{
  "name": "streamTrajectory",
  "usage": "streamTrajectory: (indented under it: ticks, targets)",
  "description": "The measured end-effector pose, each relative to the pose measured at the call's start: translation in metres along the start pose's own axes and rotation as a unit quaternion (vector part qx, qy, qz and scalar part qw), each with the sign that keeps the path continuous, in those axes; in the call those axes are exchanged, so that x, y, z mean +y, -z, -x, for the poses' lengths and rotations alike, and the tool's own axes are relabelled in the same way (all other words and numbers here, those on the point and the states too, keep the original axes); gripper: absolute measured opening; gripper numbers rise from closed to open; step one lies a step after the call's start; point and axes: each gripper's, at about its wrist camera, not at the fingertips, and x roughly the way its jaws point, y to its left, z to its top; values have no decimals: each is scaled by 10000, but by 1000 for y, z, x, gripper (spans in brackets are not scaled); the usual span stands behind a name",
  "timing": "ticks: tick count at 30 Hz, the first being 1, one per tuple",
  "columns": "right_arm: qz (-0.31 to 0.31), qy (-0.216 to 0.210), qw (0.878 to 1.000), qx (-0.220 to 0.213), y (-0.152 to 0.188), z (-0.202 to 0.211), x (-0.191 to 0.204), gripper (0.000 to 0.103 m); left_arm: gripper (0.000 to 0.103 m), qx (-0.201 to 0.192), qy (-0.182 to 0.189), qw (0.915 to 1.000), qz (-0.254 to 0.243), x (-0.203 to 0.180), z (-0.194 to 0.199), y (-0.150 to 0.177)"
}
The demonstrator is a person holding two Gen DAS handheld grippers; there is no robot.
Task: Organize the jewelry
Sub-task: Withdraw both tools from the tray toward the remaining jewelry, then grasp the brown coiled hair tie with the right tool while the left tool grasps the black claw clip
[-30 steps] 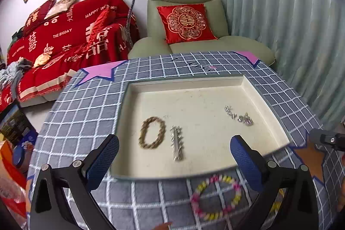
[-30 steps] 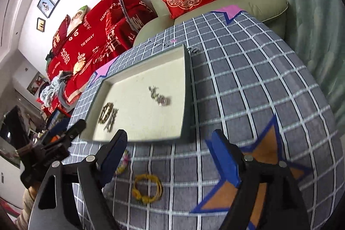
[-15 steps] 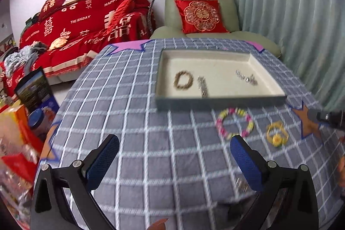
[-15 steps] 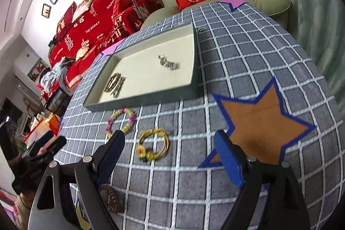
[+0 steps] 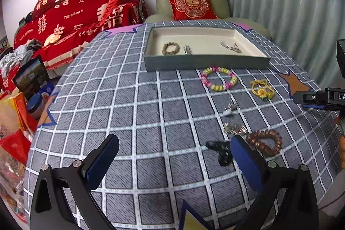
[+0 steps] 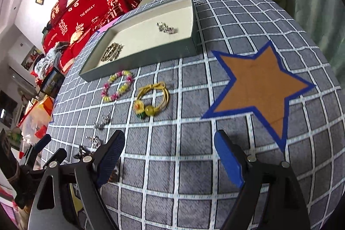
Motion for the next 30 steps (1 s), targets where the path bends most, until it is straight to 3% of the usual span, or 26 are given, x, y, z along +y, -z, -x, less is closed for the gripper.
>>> streamTrajectory:
  ticks: [14, 22, 30]
  targets:
    - [349, 56, 9993, 105, 22, 1, 19, 87, 103, 264, 63, 9992, -287, -18, -6, 17]
    - [465, 172, 9987, 95, 17, -2, 26, 87, 103, 390, -12, 9987, -316, -23, -16, 15]
    - [860, -10, 9960, 234, 24, -9, 46, 87, 103, 451, -123, 9984, -307, -24, -23, 14]
